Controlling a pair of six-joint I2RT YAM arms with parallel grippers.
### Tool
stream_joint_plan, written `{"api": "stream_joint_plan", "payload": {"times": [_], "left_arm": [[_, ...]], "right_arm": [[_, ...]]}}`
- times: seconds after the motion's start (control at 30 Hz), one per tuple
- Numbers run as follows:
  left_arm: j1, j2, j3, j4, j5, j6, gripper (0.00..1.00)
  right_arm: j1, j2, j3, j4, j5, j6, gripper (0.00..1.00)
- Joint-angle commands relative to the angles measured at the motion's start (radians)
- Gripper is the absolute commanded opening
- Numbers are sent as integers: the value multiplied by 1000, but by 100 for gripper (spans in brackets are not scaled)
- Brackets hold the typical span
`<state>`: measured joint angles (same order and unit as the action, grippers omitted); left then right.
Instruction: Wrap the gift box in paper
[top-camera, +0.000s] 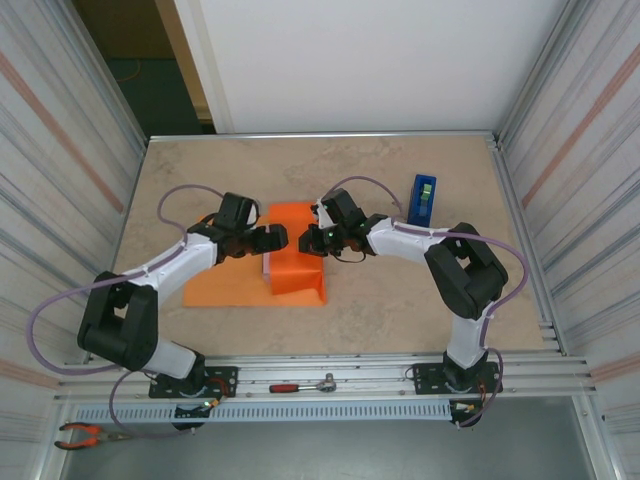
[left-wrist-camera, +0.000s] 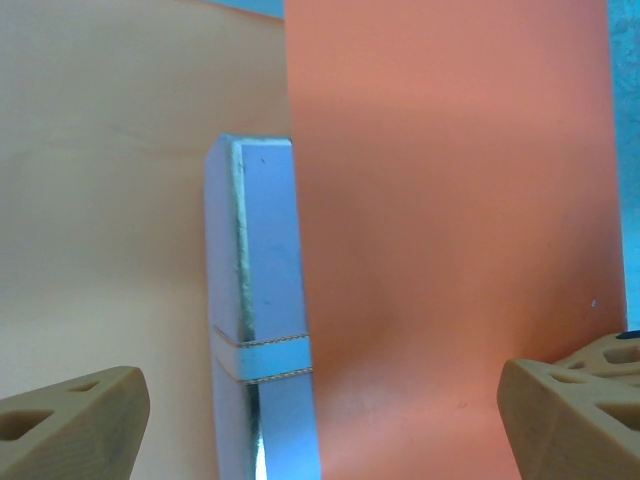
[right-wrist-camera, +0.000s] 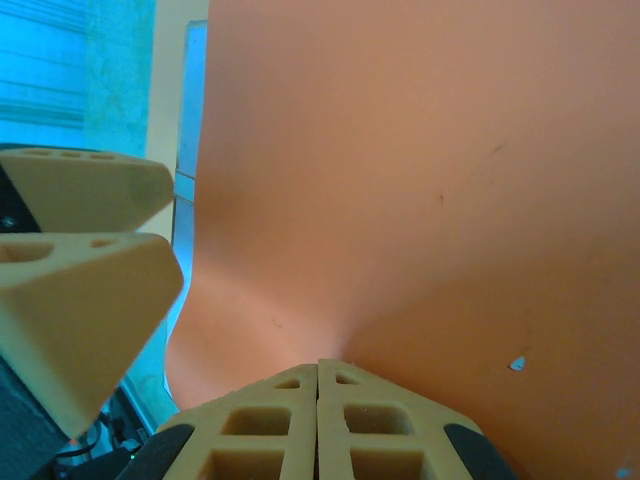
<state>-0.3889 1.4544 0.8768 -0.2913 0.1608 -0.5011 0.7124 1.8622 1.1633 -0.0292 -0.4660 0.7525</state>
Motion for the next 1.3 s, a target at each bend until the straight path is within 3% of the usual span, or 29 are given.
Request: {"api": "stream_joint_plan", "payload": {"times": [0.0, 0.23, 0.27, 0.33, 0.43, 0.53, 0.6, 0.67, 0.83, 0.87, 0.9, 0.93, 1.07, 1.2, 1.27], "left_arm": [[-19, 15, -41, 47, 37, -42, 88], [-63, 34, -92, 89, 19, -76, 60], [-73, 37, -92, 90, 13, -81, 58], [-91, 40, -91, 90, -4, -94, 55], [-130, 46, -81, 90, -35, -125, 54], [-184, 67, -58, 85, -77, -169, 53], [-225, 90, -37, 83, -117, -210, 52], [-262, 117, -14, 74, -153, -248, 51], [-330, 174, 39, 50, -251, -364, 50], [-343, 182, 44, 50, -264, -391, 50], [-353, 190, 50, 53, -277, -416, 49], [-362, 197, 54, 52, -285, -437, 49], [-399, 217, 69, 57, -331, -517, 46], [-412, 244, 105, 47, -354, -512, 43], [-412, 255, 123, 34, -362, -483, 43]], "right_arm": [[4, 7, -31, -32, 19, 15, 6], [-26, -89, -44, -48, 16, 8, 8], [-38, -121, -51, -60, 26, 2, 11], [-62, -200, -61, -104, 62, -21, 29], [-93, -318, -70, -224, 185, -92, 44], [-115, -416, -86, -321, 304, -186, 46], [-163, -473, -128, -331, 290, -222, 53], [-232, -524, -185, -325, 273, -204, 53], [-447, -620, -290, -296, 22, -191, 51], [-466, -639, -299, -310, 19, -213, 65], [-473, -659, -308, -331, 52, -229, 86], [-474, -679, -317, -345, 85, -242, 99], [-484, -710, -327, -389, 115, -271, 98], [-485, -682, -343, -361, 32, -245, 99], [-487, -654, -346, -357, 2, -244, 90]]}}
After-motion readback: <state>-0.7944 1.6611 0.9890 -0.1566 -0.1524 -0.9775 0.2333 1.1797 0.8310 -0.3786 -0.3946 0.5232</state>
